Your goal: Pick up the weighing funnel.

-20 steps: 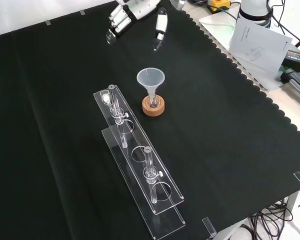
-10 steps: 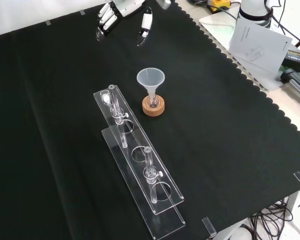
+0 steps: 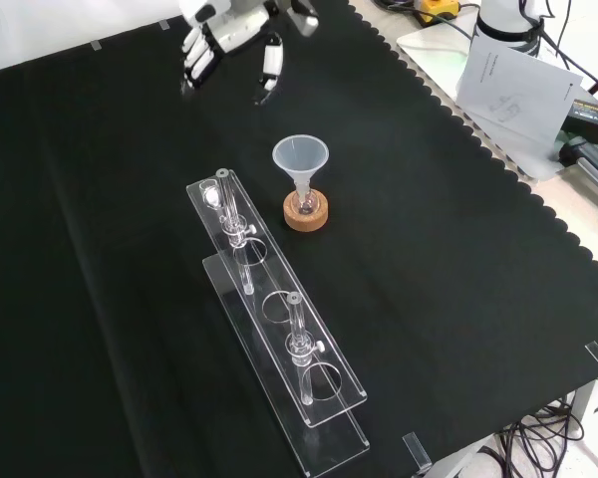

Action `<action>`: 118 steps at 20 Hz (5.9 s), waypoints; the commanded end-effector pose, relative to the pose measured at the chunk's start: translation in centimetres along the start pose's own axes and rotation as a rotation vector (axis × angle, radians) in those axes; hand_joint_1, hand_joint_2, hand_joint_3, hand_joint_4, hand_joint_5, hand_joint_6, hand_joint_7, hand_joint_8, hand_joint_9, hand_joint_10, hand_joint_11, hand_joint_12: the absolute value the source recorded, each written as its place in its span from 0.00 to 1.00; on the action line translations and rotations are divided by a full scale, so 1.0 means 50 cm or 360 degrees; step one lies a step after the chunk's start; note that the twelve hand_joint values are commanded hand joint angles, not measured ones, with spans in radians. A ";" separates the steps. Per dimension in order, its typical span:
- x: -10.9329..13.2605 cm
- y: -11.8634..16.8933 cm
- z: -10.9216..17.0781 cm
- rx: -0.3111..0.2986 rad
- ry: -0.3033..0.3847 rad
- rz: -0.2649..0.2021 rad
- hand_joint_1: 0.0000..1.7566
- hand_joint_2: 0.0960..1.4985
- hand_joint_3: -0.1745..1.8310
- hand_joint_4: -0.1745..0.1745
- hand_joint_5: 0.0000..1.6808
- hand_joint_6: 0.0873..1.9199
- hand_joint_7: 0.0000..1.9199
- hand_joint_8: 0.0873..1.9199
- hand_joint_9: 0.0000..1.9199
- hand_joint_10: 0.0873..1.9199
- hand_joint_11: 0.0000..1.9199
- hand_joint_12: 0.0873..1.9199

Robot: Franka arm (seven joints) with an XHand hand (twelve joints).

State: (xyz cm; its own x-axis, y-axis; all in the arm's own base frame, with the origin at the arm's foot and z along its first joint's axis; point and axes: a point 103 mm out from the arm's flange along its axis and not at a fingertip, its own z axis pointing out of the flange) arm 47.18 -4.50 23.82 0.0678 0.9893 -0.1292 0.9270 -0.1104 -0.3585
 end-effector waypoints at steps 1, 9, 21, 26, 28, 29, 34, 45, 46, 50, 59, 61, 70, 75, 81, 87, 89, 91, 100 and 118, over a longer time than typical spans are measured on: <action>0.027 0.100 0.078 0.0040 -0.0034 -0.0061 0.48 0.40 0.33 0.39 0.30 0.00 0.14 0.32 0.30 0.28 0.21 0.68; 0.062 0.154 0.134 0.0130 -0.0059 -0.0139 0.48 0.39 0.34 0.40 0.31 0.00 0.15 0.32 0.31 0.28 0.21 0.68; 0.072 0.215 0.201 0.0176 -0.0093 -0.0282 0.49 0.38 0.35 0.40 0.32 0.00 0.14 0.32 0.30 0.27 0.21 0.68; 0.063 0.230 0.216 0.0132 -0.0117 -0.0298 0.50 0.38 0.35 0.42 0.34 0.00 0.16 0.32 0.31 0.27 0.21 0.68; 0.057 0.238 0.215 0.0133 -0.0126 -0.0296 0.51 0.37 0.35 0.43 0.36 0.00 0.17 0.33 0.32 0.27 0.21 0.68; 0.056 0.240 0.215 0.0121 -0.0130 -0.0304 0.51 0.37 0.36 0.43 0.37 0.00 0.18 0.32 0.32 0.27 0.21 0.67; 0.050 0.250 0.220 0.0073 -0.0147 -0.0302 0.53 0.37 0.37 0.46 0.41 0.04 0.21 0.32 0.35 0.26 0.22 0.67; 0.054 0.266 0.230 0.0093 -0.0131 -0.0283 0.54 0.37 0.38 0.53 0.42 0.29 0.23 0.31 0.39 0.22 0.24 0.66; 0.056 0.268 0.231 0.0092 -0.0129 -0.0284 0.54 0.37 0.38 0.53 0.41 0.29 0.24 0.31 0.39 0.22 0.24 0.66; 0.009 0.269 0.235 0.0085 -0.0096 -0.0307 0.54 0.37 0.38 0.52 0.41 0.30 0.24 0.31 0.39 0.23 0.24 0.66; 0.043 0.264 0.230 0.0100 -0.0115 -0.0334 0.53 0.35 0.38 0.43 0.31 0.28 0.23 0.31 0.38 0.22 0.24 0.66; 0.063 0.262 0.227 0.0102 -0.0117 -0.0328 0.52 0.34 0.38 0.41 0.28 0.26 0.21 0.31 0.37 0.22 0.23 0.66; 0.088 0.253 0.219 0.0067 -0.0120 -0.0314 0.50 0.33 0.38 0.40 0.27 0.25 0.20 0.33 0.36 0.24 0.22 0.67; 0.083 0.255 0.224 0.0074 -0.0143 -0.0311 0.50 0.33 0.38 0.41 0.29 0.26 0.21 0.34 0.36 0.25 0.23 0.67; 0.079 0.258 0.232 0.0094 -0.0131 -0.0275 0.50 0.33 0.38 0.42 0.30 0.26 0.22 0.34 0.37 0.25 0.23 0.67; 0.041 0.263 0.237 0.0092 -0.0111 -0.0255 0.50 0.34 0.38 0.43 0.32 0.27 0.22 0.33 0.37 0.25 0.23 0.67; 0.060 0.263 0.238 0.0094 -0.0137 -0.0253 0.51 0.35 0.38 0.44 0.33 0.28 0.22 0.33 0.37 0.25 0.23 0.67; 0.074 0.263 0.240 0.0101 -0.0139 -0.0260 0.51 0.35 0.38 0.45 0.34 0.28 0.23 0.33 0.38 0.25 0.24 0.67; 0.038 0.265 0.247 0.0090 -0.0145 -0.0269 0.51 0.36 0.38 0.46 0.36 0.30 0.23 0.33 0.38 0.25 0.24 0.67; 0.072 0.266 0.244 0.0093 -0.0141 -0.0262 0.51 0.36 0.38 0.47 0.37 0.31 0.24 0.33 0.39 0.25 0.24 0.66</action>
State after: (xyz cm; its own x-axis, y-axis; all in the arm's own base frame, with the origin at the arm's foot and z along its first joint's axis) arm 55.00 -5.97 7.46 -0.1086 0.9853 -0.1316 0.9001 0.0412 -0.4338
